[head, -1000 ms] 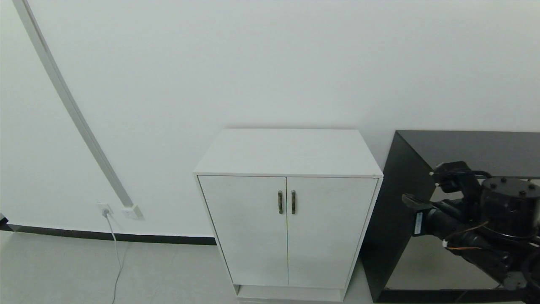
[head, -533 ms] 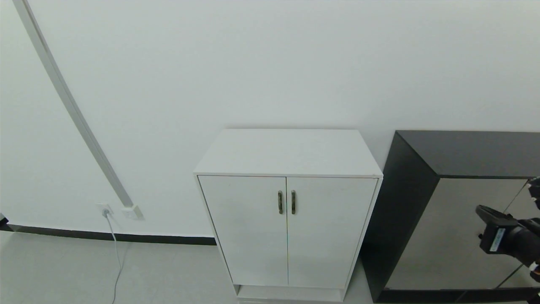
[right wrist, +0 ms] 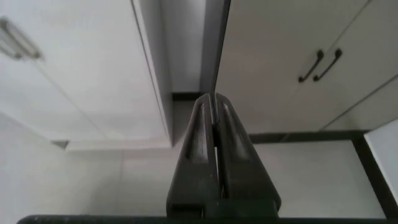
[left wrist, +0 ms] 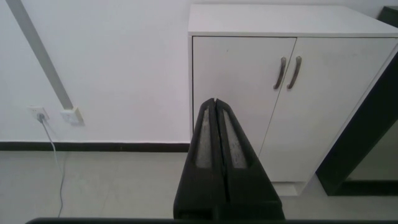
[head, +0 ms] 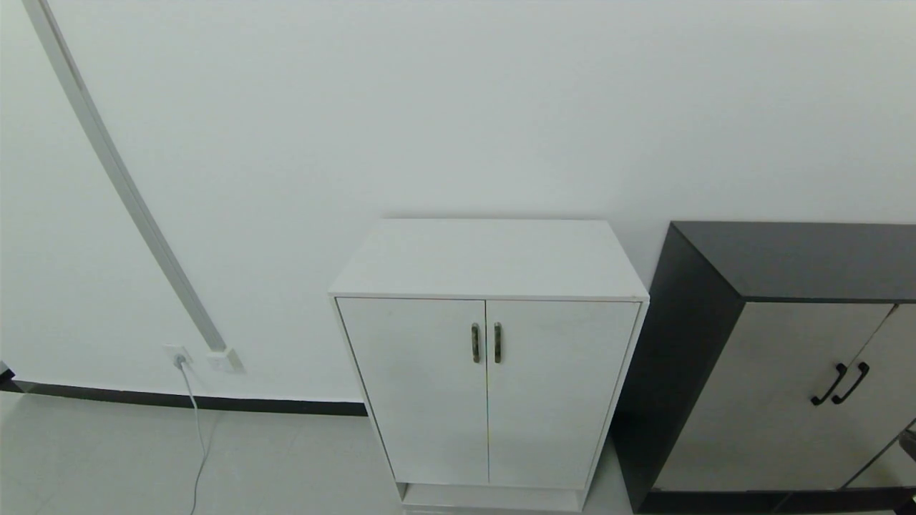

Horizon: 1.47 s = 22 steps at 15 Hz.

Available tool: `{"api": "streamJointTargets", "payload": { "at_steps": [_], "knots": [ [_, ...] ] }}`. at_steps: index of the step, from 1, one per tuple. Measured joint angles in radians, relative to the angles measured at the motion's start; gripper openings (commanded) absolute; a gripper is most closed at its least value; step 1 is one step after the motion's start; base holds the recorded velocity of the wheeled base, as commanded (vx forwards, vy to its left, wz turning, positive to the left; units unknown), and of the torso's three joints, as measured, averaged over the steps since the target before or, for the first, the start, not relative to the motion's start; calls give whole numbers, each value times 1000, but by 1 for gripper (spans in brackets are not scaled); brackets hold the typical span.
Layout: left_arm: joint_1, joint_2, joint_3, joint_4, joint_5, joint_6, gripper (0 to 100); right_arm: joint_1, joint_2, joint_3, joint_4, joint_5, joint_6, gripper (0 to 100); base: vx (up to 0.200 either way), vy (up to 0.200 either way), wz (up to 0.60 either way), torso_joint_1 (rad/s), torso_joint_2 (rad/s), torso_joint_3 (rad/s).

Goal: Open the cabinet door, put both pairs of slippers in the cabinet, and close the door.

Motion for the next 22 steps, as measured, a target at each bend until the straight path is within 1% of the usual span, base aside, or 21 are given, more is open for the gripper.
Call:
{"api": "streamJointTargets", "payload": {
  "at_steps": [3,4,6,8,13,15,16,18,20,22],
  "knots": [
    [-1,0,0,0,0,0,0,2,-229,-3,276,66,0,0,0,0,0,0,0,0],
    [0,0,0,0,0,0,0,1,-291,-5,347,79,0,0,0,0,0,0,0,0],
    [-1,0,0,0,0,0,0,7,-415,-1,465,101,0,0,0,0,0,0,0,0],
    [0,0,0,0,0,0,0,23,-506,20,520,119,-16,0,0,0,0,0,0,0],
    [-1,0,0,0,0,0,0,66,-616,47,536,132,-34,0,0,0,0,0,0,0],
    [0,0,0,0,0,0,0,94,-634,47,536,119,-35,0,0,0,0,0,0,0],
    [0,0,0,0,0,0,0,94,-641,47,536,111,-41,0,0,0,0,0,0,0],
    [0,0,0,0,0,0,0,75,-649,47,536,85,-49,0,0,0,0,0,0,0],
    [0,0,0,0,0,0,0,17,-650,47,536,55,-49,0,0,0,0,0,0,0],
    [0,0,0,0,0,0,0,-42,-663,46,535,50,-49,0,0,0,0,0,0,0]
  ]
}}
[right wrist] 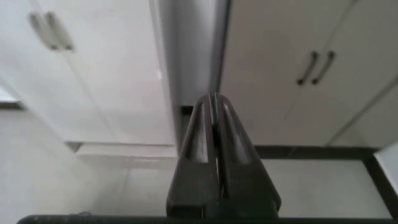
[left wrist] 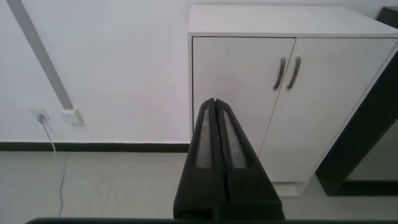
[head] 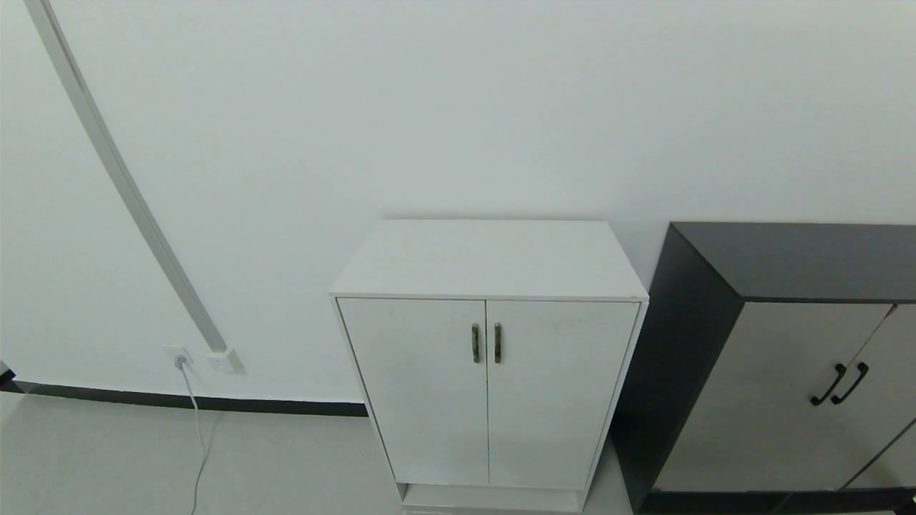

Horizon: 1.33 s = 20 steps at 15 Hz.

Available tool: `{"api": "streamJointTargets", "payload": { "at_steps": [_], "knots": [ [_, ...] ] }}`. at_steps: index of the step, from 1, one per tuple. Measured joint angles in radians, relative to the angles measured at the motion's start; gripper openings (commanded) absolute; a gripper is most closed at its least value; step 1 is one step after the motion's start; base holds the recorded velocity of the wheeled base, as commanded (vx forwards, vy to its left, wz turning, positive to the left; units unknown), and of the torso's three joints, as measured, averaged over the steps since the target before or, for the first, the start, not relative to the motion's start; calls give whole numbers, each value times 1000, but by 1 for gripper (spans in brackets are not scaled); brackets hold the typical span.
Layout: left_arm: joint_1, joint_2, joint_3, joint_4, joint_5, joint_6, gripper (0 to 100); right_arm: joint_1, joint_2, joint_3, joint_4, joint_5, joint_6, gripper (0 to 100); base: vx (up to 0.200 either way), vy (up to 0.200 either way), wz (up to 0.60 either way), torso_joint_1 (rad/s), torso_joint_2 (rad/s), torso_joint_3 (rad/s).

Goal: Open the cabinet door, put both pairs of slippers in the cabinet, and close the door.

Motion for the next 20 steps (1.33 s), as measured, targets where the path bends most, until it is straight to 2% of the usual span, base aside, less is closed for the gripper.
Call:
{"api": "streamJointTargets", "payload": {
  "at_steps": [3,6,7,9,13,20],
  "knots": [
    [0,0,0,0,0,0,0,-70,-60,8,-33,25,17,0,0,0,0,0,0,0],
    [0,0,0,0,0,0,0,-85,-85,36,-50,250,26,0,0,0,0,0,0,0],
    [0,0,0,0,0,0,0,-88,-89,41,-39,261,20,0,0,0,0,0,0,0],
    [0,0,0,0,0,0,0,-86,-87,45,-48,260,18,0,0,0,0,0,0,0],
    [-1,0,0,0,0,0,0,-167,-96,48,-53,254,21,0,0,0,0,0,0,0],
    [0,0,0,0,0,0,0,-138,-166,48,-55,216,78,0,0,0,0,0,0,0]
  ]
}}
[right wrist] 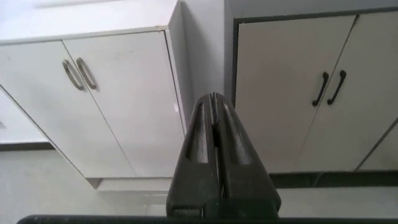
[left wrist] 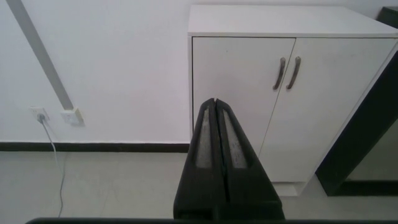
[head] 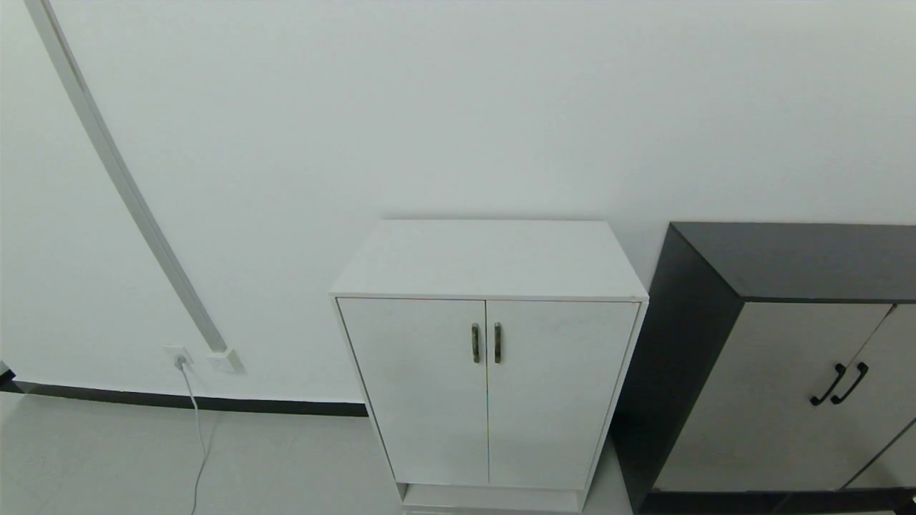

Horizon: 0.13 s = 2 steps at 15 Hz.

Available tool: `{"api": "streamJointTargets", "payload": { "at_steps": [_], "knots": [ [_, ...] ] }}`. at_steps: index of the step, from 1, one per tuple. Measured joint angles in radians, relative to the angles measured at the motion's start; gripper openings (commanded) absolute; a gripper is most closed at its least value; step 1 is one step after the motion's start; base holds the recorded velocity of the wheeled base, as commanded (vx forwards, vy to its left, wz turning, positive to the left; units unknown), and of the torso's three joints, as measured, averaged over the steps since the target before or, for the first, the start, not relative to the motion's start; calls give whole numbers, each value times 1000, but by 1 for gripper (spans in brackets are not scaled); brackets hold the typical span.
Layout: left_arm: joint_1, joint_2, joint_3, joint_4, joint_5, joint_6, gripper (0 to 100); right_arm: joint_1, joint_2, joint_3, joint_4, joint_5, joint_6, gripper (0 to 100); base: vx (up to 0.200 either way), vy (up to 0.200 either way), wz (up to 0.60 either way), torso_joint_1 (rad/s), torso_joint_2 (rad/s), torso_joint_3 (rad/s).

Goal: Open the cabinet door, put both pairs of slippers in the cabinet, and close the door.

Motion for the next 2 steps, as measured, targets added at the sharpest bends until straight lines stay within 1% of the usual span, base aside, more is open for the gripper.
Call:
{"api": "streamJointTargets", "payload": {
  "at_steps": [2],
  "knots": [
    [0,0,0,0,0,0,0,1,-3,0,0,-1,0,0,0,0,0,0,0,0]
  ]
}}
